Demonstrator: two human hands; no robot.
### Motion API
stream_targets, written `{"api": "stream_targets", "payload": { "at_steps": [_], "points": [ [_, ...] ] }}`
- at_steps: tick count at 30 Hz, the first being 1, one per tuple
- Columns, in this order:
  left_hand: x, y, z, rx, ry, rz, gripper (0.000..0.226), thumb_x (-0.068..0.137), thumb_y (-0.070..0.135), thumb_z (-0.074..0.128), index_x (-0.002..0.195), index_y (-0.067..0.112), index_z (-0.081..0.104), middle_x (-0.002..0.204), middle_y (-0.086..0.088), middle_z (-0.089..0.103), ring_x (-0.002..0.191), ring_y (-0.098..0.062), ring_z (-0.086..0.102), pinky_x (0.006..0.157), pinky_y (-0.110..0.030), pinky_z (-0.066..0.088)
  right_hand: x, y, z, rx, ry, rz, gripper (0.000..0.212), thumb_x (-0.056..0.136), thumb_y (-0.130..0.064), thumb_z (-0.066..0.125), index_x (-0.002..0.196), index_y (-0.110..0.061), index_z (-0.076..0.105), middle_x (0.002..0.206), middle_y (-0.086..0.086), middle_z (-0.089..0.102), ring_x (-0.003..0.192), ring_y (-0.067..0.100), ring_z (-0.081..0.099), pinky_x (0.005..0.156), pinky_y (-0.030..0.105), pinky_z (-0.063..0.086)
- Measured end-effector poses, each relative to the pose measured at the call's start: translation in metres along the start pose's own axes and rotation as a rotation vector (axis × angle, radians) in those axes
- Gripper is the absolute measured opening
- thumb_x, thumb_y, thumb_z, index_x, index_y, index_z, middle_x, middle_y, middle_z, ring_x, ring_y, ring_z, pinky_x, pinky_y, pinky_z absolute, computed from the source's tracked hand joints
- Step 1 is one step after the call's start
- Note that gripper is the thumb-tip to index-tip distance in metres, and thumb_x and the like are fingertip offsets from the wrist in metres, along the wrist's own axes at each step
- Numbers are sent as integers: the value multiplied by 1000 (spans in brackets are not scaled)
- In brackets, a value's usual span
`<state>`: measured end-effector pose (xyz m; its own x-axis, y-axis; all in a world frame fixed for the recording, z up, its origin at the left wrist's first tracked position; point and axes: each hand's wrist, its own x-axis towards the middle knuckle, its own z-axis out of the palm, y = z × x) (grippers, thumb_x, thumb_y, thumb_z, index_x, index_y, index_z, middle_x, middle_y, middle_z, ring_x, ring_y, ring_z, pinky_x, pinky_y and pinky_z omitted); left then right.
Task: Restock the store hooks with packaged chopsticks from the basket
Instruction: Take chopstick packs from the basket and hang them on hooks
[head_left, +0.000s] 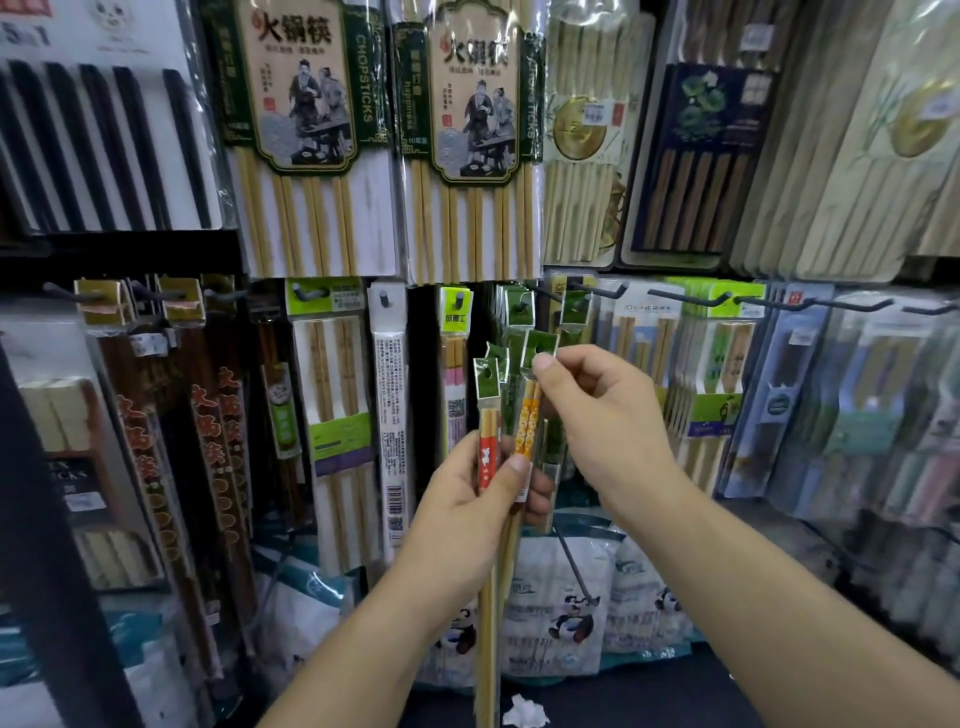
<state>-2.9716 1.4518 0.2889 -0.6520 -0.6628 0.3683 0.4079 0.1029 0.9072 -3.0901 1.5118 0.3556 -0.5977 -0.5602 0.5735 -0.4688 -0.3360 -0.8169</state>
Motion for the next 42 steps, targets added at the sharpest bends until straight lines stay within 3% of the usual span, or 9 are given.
{"api": "stream_targets", "payload": {
  "at_steps": [3,9,13,19,24,27,31,37,42],
  "points": [
    [0,-1,3,-1,-2,9,7,105,11,53,110,12,58,83,-5,76,74,-15,72,68,-23,58,1,0,-2,66,-39,57,25,99,-26,64,82,-10,70,63,-4,57,57,3,52,52,15,46],
    [2,-2,5,-23,28,19,7,104,15,55,107,17,61,88,-7,77,81,-19,74,73,-26,59,2,-1,-6,113,-76,72,24,100,-21,62,78,-17,71,65,-7,61,62,4,56,54,13,45],
    [3,-2,2,13,87,-7,17,105,25,54,106,19,69,95,0,79,89,-15,75,77,-25,60,17,-12,-14,88,41,57,29,102,-21,58,75,-20,69,63,-9,62,58,2,55,52,13,43],
    [2,4,-7,3,88,-79,25,107,28,48,104,17,71,71,2,62,57,-9,54,54,-22,49,41,-11,-23,-36,126,10,37,103,-29,56,83,2,61,65,0,46,60,11,41,54,16,39],
    [2,4,-6,-39,36,-92,22,108,24,47,119,22,65,67,2,59,50,-7,43,44,-21,36,46,-5,-22,-80,158,15,38,101,-30,58,74,-3,58,56,-8,42,54,8,39,53,13,39],
    [2,3,-6,-59,43,-101,10,109,22,46,115,17,53,69,1,62,48,-8,42,42,-20,33,47,-2,-20,-80,168,20,39,101,-29,59,72,-3,57,57,-5,40,56,11,38,57,19,40],
    [2,2,-7,-29,73,-86,8,108,17,45,104,16,52,76,-5,62,53,-12,48,45,-23,39,46,6,-20,-112,158,40,36,100,-29,60,75,-4,63,57,-6,47,55,9,44,63,24,44],
    [1,5,-5,102,54,3,11,109,16,44,107,18,55,82,6,68,68,-10,59,60,-23,51,28,9,-19,-104,264,11,21,97,-31,65,83,-14,66,61,-13,53,53,-4,47,53,10,42],
    [-1,9,-2,104,12,13,10,109,16,45,110,18,54,81,7,68,70,-9,60,61,-22,51,-2,-2,-6,-41,-59,-3,16,96,-33,66,84,-26,74,80,-6,72,67,-2,61,63,10,49]
  ]
}}
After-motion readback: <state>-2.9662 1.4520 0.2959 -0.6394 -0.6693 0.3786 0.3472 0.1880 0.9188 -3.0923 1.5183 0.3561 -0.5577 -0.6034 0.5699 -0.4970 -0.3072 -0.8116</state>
